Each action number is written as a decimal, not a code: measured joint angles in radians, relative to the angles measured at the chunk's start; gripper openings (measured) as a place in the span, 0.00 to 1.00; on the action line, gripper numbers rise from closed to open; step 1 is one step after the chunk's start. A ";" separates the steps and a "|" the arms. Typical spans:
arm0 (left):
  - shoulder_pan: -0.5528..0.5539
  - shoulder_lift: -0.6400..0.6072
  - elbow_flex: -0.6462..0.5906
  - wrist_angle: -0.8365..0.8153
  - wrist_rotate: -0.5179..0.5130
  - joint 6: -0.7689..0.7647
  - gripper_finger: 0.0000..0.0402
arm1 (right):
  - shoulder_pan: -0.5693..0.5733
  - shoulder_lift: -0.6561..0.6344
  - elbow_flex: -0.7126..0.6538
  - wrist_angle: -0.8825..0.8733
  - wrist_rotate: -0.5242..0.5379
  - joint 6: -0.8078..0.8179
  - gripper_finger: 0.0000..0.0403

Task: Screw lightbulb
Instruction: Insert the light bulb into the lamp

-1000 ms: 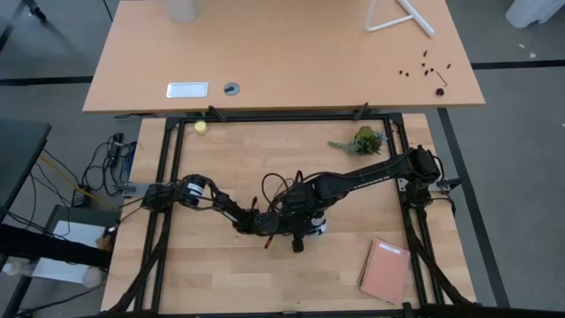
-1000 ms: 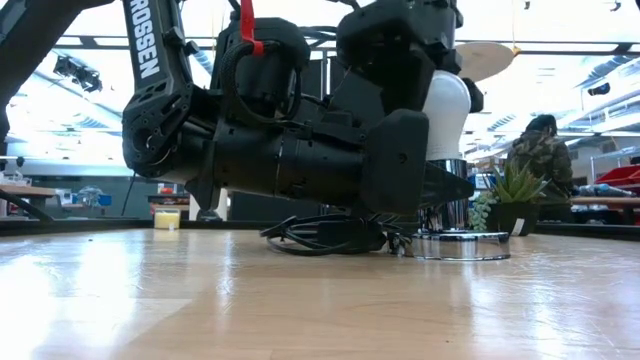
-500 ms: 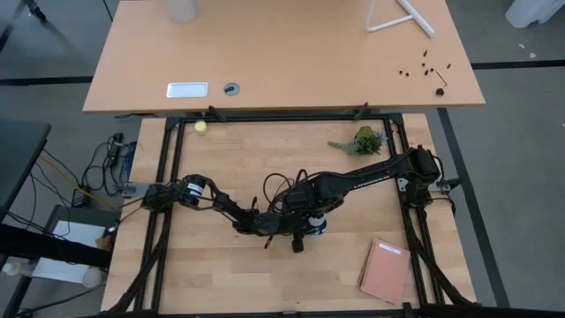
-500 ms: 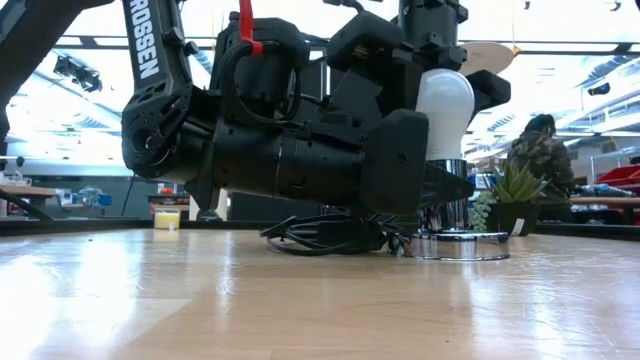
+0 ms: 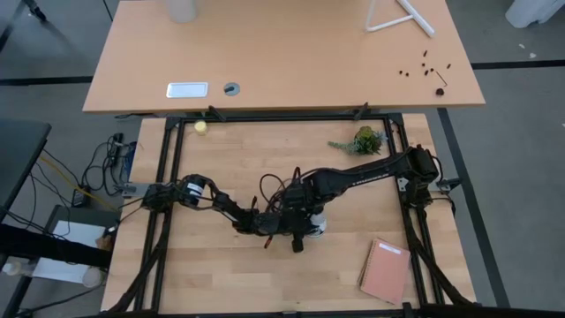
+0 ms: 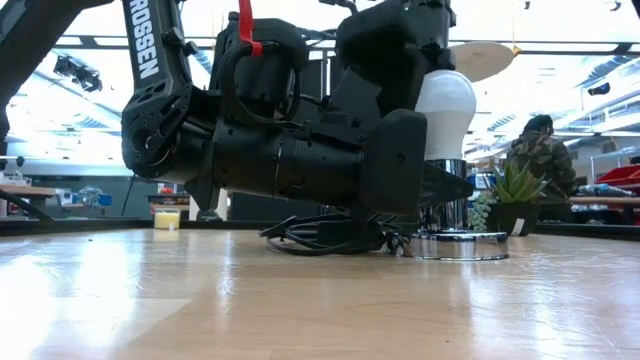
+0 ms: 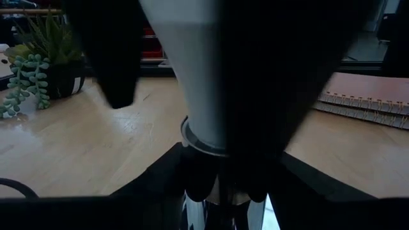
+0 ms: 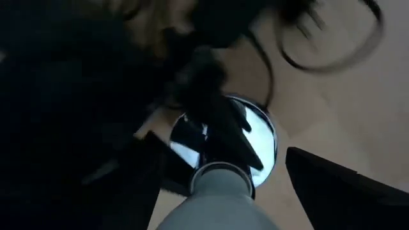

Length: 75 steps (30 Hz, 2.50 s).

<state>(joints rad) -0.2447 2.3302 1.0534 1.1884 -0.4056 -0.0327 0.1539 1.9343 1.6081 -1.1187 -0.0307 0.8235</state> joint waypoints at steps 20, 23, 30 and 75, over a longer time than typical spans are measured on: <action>0.000 0.000 -0.002 -0.003 0.000 0.003 0.46 | 0.047 0.000 0.015 -0.014 -0.093 -1.454 0.86; 0.000 0.000 -0.002 -0.003 0.000 0.022 0.46 | 0.060 0.000 0.015 -0.039 -0.056 -1.547 0.86; 0.000 0.000 -0.003 -0.003 -0.001 0.027 0.46 | 0.074 -0.002 0.015 -0.079 0.037 -1.746 0.86; 0.000 0.000 -0.003 -0.001 -0.005 0.021 0.46 | 0.032 -0.005 -0.068 0.042 -0.052 -0.575 0.63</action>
<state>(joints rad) -0.2447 2.3299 1.0500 1.1874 -0.4101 -0.0117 0.1860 1.9289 1.5398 -1.0766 -0.0830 0.2485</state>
